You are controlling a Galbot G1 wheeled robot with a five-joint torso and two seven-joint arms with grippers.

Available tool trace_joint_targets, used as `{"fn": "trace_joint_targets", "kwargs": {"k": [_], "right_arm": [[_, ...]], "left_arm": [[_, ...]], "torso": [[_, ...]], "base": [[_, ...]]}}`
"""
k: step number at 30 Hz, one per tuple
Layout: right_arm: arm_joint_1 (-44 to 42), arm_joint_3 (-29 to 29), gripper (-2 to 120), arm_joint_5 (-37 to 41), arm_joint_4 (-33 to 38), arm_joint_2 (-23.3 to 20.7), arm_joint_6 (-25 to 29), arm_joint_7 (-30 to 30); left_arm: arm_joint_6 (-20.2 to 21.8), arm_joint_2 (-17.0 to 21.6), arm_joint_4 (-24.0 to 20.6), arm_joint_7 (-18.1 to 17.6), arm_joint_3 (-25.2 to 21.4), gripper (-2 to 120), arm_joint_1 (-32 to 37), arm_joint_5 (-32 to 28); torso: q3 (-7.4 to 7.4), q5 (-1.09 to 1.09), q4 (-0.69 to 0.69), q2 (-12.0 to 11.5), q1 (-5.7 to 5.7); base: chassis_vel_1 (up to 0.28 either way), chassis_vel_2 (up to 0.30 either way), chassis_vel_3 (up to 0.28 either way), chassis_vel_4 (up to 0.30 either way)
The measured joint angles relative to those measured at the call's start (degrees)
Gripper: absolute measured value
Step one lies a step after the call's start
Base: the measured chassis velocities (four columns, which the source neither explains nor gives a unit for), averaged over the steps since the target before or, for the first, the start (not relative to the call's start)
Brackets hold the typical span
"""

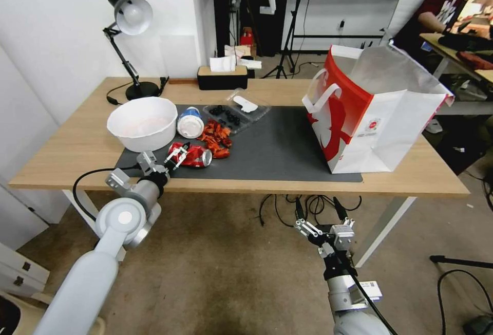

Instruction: Pick up the trash from the table and place it into the takeout bag.

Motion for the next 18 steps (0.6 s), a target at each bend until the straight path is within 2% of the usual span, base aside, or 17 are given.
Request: {"fn": "trace_joint_targets", "kwargs": {"k": [3,6,14,18], "right_arm": [[0.00,0.00,100,0.00,0.00,0.00,0.00,0.00],[0.00,0.00,100,0.00,0.00,0.00,0.00,0.00],[0.00,0.00,100,0.00,0.00,0.00,0.00,0.00],[0.01,0.00,100,0.00,0.00,0.00,0.00,0.00]], "left_arm": [[0.11,0.20,-0.35,1.69,0.51,100,-0.11,0.33],[0.09,0.38,-0.56,1.94,0.65,100,-0.34,0.41],[0.09,0.58,0.05,1.76,1.24,100,-1.10,0.39],[0.21,0.42,0.87,0.45,1.82,100,-1.72,0.38]], "torso": [[0.01,-0.02,-0.05,0.00,0.00],[0.00,0.03,-0.03,0.00,0.00],[-0.01,0.04,-0.01,0.00,-0.01],[-0.01,0.05,-0.01,0.00,-0.01]], "base": [[0.000,0.000,0.000,0.000],[0.000,0.000,0.000,0.000],[0.000,0.000,0.000,0.000],[0.000,0.000,0.000,0.000]]}}
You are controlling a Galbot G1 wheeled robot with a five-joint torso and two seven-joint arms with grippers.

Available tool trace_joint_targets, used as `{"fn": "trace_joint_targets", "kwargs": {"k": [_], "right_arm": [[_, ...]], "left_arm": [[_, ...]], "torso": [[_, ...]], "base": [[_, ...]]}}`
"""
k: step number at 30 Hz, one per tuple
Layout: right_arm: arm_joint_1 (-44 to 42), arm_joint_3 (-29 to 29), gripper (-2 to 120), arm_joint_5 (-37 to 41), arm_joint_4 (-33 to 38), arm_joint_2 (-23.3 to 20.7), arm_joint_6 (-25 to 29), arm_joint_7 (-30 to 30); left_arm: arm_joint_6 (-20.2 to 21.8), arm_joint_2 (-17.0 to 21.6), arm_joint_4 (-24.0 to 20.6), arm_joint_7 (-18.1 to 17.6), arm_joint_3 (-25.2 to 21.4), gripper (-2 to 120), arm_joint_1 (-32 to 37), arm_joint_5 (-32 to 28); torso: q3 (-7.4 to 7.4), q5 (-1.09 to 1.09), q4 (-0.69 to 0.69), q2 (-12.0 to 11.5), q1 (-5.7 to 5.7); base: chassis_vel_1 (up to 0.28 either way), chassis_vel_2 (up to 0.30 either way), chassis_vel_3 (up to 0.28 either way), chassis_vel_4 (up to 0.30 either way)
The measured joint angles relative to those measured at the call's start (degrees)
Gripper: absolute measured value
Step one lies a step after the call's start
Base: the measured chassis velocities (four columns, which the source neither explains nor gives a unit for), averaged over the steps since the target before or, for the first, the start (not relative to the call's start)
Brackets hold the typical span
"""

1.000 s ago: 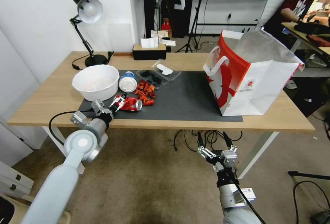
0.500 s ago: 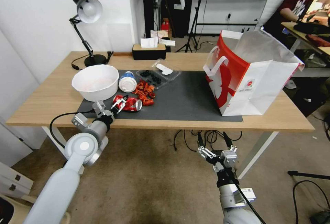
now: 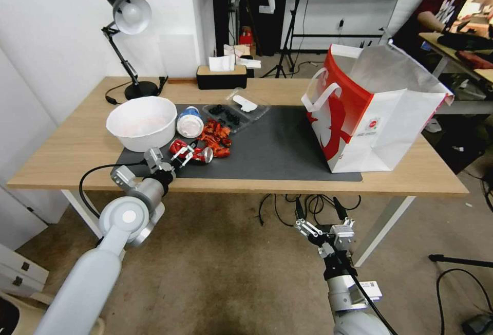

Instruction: Pick up the trash from the table and place it into the takeout bag.

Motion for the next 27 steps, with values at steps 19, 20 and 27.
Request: {"fn": "trace_joint_targets", "kwargs": {"k": [19,20,27], "right_arm": [[0.00,0.00,100,0.00,0.00,0.00,0.00,0.00],[0.00,0.00,100,0.00,0.00,0.00,0.00,0.00],[0.00,0.00,100,0.00,0.00,0.00,0.00,0.00]], "left_arm": [[-0.71,-0.30,1.02,-1.49,0.99,34,-0.84,0.28],[-0.77,-0.35,1.02,-1.41,0.99,30,-0.74,0.37],[-1.15,-0.52,0.79,-0.96,0.63,7,-0.14,0.51]], "torso": [[0.00,-0.01,0.00,0.01,-0.01],[0.00,-0.01,0.00,0.01,-0.01],[0.00,-0.01,0.00,0.01,-0.01]], "base": [[0.000,0.000,0.000,0.000],[0.000,0.000,0.000,0.000],[0.000,0.000,0.000,0.000]]}}
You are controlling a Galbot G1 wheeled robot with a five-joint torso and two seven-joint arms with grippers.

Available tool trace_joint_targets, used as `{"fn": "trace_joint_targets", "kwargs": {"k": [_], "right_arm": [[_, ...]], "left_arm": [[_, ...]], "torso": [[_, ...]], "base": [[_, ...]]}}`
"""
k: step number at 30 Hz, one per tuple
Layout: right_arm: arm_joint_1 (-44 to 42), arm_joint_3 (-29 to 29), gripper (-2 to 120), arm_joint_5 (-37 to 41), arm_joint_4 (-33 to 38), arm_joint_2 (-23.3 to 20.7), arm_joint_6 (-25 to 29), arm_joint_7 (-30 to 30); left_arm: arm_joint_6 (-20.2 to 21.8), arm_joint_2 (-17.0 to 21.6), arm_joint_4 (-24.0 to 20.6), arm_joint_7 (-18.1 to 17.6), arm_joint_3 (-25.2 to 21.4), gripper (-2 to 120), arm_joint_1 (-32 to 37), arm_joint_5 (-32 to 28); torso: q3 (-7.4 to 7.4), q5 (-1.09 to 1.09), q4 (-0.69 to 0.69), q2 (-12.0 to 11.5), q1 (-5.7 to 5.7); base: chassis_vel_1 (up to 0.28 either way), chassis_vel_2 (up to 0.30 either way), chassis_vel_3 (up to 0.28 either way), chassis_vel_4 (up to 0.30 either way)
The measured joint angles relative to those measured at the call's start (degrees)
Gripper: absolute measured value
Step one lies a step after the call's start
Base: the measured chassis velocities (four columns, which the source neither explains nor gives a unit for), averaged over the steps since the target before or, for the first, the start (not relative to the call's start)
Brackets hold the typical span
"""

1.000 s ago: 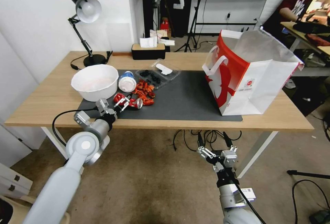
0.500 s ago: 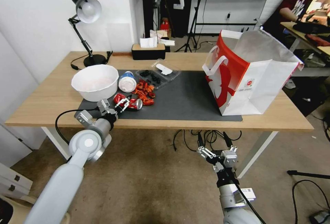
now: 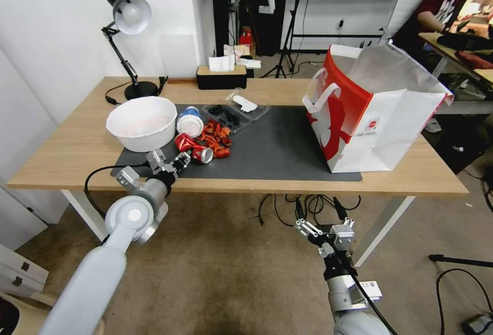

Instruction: Pick up the trash from the table and place it into the takeout bag.

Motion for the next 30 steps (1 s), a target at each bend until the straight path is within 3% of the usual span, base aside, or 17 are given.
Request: {"fn": "trace_joint_targets", "kwargs": {"k": [3,11,14,19,22,28,30], "right_arm": [[0.00,0.00,100,0.00,0.00,0.00,0.00,0.00],[0.00,0.00,100,0.00,0.00,0.00,0.00,0.00],[0.00,0.00,100,0.00,0.00,0.00,0.00,0.00],[0.00,0.00,100,0.00,0.00,0.00,0.00,0.00],[0.00,0.00,100,0.00,0.00,0.00,0.00,0.00],[0.00,0.00,100,0.00,0.00,0.01,0.00,0.00],[0.00,0.00,100,0.00,0.00,0.00,0.00,0.00]], "left_arm": [[-0.13,0.00,-0.23,0.20,-0.04,0,0.06,0.05],[-2.05,0.16,-1.17,3.19,-0.02,0,0.46,2.01],[-4.48,0.98,-2.52,7.46,-0.01,0,0.30,3.90],[-6.45,2.22,-3.92,11.00,0.44,0,-0.70,5.56],[-7.75,4.46,-4.65,13.97,2.73,0,-4.46,7.71],[-8.30,7.15,-3.54,16.31,7.68,0,-13.67,8.69],[-8.28,8.31,-1.95,16.69,13.61,0,-21.59,8.56]], "torso": [[0.00,0.00,0.00,0.00,0.00],[0.00,0.00,0.00,0.00,0.00],[0.00,-0.01,0.00,0.00,0.00],[0.00,0.00,0.00,0.00,0.00],[0.00,-0.01,0.01,0.00,0.00],[0.01,0.00,-0.02,0.00,0.00],[0.01,0.00,0.01,-0.01,0.01]], "base": [[0.000,0.000,0.000,0.000],[0.000,0.000,0.000,0.000],[0.000,0.000,0.000,0.000],[0.000,0.000,0.000,0.000],[0.000,0.000,0.000,0.000],[0.000,0.000,0.000,0.000],[0.000,0.000,0.000,0.000]]}}
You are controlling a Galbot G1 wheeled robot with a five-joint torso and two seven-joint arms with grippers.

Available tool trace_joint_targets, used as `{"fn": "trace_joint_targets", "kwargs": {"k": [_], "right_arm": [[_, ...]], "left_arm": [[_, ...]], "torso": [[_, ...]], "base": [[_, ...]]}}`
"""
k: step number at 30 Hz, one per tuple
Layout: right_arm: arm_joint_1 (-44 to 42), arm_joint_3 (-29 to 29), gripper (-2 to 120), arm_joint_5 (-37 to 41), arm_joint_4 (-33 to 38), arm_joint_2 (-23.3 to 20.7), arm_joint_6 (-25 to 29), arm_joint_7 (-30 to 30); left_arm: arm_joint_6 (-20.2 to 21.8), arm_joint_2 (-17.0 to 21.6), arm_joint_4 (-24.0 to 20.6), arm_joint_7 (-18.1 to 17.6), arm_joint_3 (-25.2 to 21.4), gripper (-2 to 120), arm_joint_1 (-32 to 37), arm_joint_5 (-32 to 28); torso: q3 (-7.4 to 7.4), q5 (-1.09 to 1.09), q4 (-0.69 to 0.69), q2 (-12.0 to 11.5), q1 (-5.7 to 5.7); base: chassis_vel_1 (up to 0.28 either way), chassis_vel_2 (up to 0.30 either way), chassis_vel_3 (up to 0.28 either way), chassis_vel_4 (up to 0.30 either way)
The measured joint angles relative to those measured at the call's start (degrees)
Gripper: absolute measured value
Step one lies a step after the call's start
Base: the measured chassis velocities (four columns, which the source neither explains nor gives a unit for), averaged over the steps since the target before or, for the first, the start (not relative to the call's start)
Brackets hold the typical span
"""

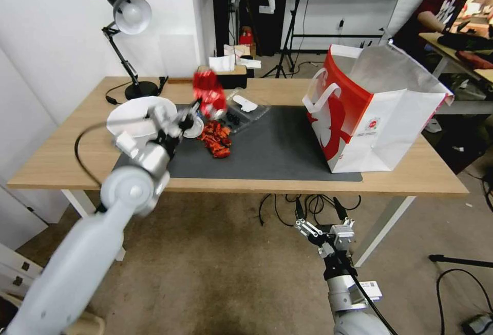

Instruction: Pick up the trash from the table and place it into the takeout bag.

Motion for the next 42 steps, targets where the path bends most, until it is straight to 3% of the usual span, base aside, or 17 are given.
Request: {"fn": "trace_joint_targets", "kwargs": {"k": [2,4,5,7,10,16,17,21,29,31,39,42], "right_arm": [[0.00,0.00,100,0.00,0.00,0.00,0.00,0.00],[0.00,0.00,100,0.00,0.00,0.00,0.00,0.00],[0.00,0.00,100,0.00,0.00,0.00,0.00,0.00],[0.00,0.00,100,0.00,0.00,0.01,0.00,0.00],[0.00,0.00,100,0.00,0.00,0.00,0.00,0.00],[0.01,0.01,100,0.00,0.00,0.01,0.00,0.00],[0.01,0.01,100,0.00,0.00,0.01,0.00,0.00],[0.01,0.00,100,0.00,0.00,0.01,0.00,0.00],[0.00,0.00,100,0.00,-0.01,0.01,0.00,0.00],[0.00,0.00,100,0.00,0.00,0.01,0.00,0.00],[0.00,0.00,100,0.00,0.00,0.01,0.00,0.00],[0.00,0.00,100,0.00,0.00,0.01,0.00,0.00]], "left_arm": [[0.04,0.09,0.28,0.02,1.25,0,-1.45,-0.04],[0.22,-0.17,2.23,0.05,8.41,0,-9.52,-0.22],[0.22,-0.17,2.23,0.05,8.41,0,-9.52,-0.22],[0.31,-1.49,4.94,0.10,14.80,0,-16.99,-0.20],[0.40,-3.00,7.23,0.36,18.83,0,-21.94,0.08],[0.56,-9.44,16.80,1.70,29.82,0,-35.13,1.50],[0.56,-9.44,16.80,1.70,29.82,0,-35.13,1.50],[0.55,-15.39,23.39,3.94,36.44,0,-43.58,3.00],[0.51,-23.11,29.92,6.44,41.52,0,-50.56,3.91],[0.53,-25.64,32.83,8.65,44.86,0,-52.45,6.21],[0.59,-27.04,34.15,9.62,47.85,0,-53.47,7.89],[2.12,-26.64,34.00,8.17,48.76,0,-53.85,9.17]], "torso": [[0.00,0.00,0.00,0.00,0.00],[0.00,0.00,-0.01,0.00,0.00],[0.00,0.00,-0.01,0.00,0.00],[0.00,0.02,-0.03,0.00,0.00],[0.00,0.01,-0.03,0.00,0.01],[0.01,0.03,-0.02,0.00,0.00],[0.01,0.03,-0.02,0.00,0.00],[0.00,0.03,-0.03,0.00,0.00],[-0.01,0.02,-0.02,0.01,-0.01],[-0.01,0.01,-0.02,0.01,-0.01],[-0.01,0.00,-0.01,0.01,-0.01],[-0.01,0.00,0.00,0.01,-0.01]], "base": [[0.000,0.000,0.000,0.000],[0.000,0.000,0.000,0.000],[0.000,0.000,0.000,0.000],[0.000,0.000,0.000,0.000],[0.000,0.000,0.000,0.000],[0.000,0.000,0.000,0.000],[0.000,0.000,0.000,0.000],[0.000,0.000,0.000,0.000],[0.000,0.000,0.000,0.000],[0.000,0.000,0.000,0.000],[0.000,0.000,0.000,0.000],[0.000,0.000,0.000,0.000]]}}
